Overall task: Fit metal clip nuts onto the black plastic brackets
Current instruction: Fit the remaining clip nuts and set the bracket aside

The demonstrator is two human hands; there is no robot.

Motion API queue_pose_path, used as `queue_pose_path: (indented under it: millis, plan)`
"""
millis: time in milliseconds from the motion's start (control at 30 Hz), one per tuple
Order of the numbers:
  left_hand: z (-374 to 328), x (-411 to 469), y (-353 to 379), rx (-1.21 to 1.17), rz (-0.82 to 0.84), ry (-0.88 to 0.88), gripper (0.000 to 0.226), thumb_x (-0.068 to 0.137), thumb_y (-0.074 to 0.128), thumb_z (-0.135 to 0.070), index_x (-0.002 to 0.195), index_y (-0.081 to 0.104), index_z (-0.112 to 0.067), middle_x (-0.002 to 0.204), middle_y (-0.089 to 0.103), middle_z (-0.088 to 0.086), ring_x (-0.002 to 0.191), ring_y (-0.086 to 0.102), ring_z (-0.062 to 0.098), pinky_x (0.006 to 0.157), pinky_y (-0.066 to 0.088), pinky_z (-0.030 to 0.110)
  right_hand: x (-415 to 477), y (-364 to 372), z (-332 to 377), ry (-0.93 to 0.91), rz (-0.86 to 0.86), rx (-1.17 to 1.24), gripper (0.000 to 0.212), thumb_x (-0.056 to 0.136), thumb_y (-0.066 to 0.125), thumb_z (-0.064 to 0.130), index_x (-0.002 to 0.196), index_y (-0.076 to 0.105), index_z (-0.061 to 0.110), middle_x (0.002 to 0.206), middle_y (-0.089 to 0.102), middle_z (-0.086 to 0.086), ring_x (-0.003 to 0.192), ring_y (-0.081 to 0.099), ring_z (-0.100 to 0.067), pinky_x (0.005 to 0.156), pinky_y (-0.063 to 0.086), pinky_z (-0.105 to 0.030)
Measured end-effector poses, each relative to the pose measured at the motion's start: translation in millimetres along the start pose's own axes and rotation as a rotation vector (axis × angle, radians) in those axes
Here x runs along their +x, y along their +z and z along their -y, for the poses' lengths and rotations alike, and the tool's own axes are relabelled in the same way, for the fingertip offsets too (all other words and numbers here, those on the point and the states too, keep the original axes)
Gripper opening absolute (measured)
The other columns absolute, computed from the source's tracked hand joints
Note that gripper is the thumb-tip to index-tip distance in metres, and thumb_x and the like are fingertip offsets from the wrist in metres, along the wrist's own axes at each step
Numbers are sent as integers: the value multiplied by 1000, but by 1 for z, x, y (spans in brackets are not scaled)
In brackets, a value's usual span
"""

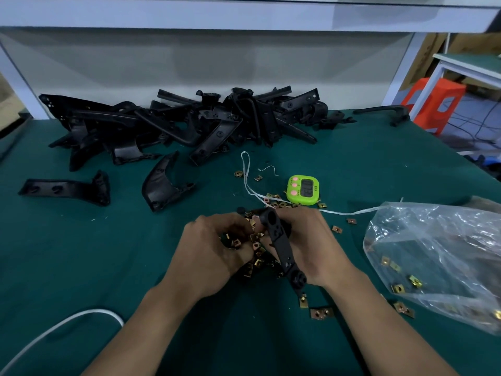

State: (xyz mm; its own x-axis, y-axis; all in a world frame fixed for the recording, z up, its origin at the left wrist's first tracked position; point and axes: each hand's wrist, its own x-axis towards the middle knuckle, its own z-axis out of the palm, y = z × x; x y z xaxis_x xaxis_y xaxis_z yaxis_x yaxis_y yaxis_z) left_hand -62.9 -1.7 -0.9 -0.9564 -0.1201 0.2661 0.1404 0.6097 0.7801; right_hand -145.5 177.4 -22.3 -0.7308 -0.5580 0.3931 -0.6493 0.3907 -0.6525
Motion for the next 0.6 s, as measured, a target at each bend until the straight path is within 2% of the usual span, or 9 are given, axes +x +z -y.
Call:
queue_pose_path:
  millis: [67, 167, 267, 333, 367, 433, 467, 533, 600]
  plan:
    - [1, 1, -1, 5, 6, 3, 17, 65, 70, -27, 79, 71, -37, 76, 70, -17, 74, 65, 4, 63, 43, 10, -1, -3, 3, -38, 15, -14, 15, 84, 53, 31, 90, 65, 24, 81, 67, -9, 79, 63, -34, 73, 56, -52]
    - [3, 1, 0, 12, 28, 9, 19, 62, 72, -28, 79, 72, -37, 77, 70, -16, 76, 67, 5, 65, 45, 12, 0, -13, 16, -9, 162, -71, 2, 76, 57, 26, 74, 58, 25, 62, 49, 2, 59, 39, -19, 48, 37, -34]
    - [5, 1, 1, 30, 49, 5, 21, 61, 70, -30, 80, 71, -39, 78, 69, -15, 75, 66, 6, 65, 45, 11, -1, -19, 24, -52, 208, -35, 4, 73, 59, 24, 69, 57, 25, 59, 37, 4, 60, 26, -4, 51, 25, -26]
    - [5, 0, 2, 6, 84, -6, 19, 61, 68, -30, 78, 68, -39, 76, 67, -14, 69, 62, 3, 60, 42, 11, -1, -20, 26, -22, 273, -79, 10, 77, 60, 19, 69, 64, 24, 56, 44, 5, 56, 32, -2, 51, 30, -27]
    - [5, 0, 2, -23, 108, -7, 18, 62, 67, -28, 77, 67, -37, 73, 65, -15, 64, 58, 1, 58, 41, 11, -1, -21, 27, 36, 268, -48, 24, 82, 59, 13, 62, 68, 23, 54, 51, 9, 50, 41, -3, 48, 37, -24]
    - [5, 1, 1, -75, 146, -6, 15, 63, 67, -23, 76, 65, -30, 67, 62, -12, 58, 51, -1, 56, 41, 13, -3, -20, 25, 183, 249, 147, 54, 94, 49, 3, 49, 72, 21, 54, 65, 4, 46, 61, -8, 45, 50, -22]
    - [5, 1, 1, -90, 149, -7, 14, 64, 67, -21, 76, 64, -26, 65, 60, -9, 57, 49, 0, 55, 41, 16, 1, -19, 22, 242, 257, 247, 56, 96, 47, 3, 49, 73, 20, 56, 67, 1, 48, 64, -9, 46, 52, -22]
    - [4, 2, 1, -99, 116, -14, 13, 64, 68, -21, 75, 62, -20, 64, 58, -1, 57, 46, 5, 55, 41, 26, 1, -15, 21, 109, 184, 86, 36, 89, 55, 10, 60, 74, 19, 58, 64, 0, 52, 58, -7, 46, 48, -26]
    - [3, 3, 1, -93, 53, -20, 15, 65, 72, -20, 74, 60, -17, 63, 57, 5, 56, 45, 8, 52, 41, 30, -1, -12, 18, 22, 142, -65, 6, 78, 62, 22, 73, 66, 19, 63, 55, -5, 58, 43, -20, 52, 43, -41]
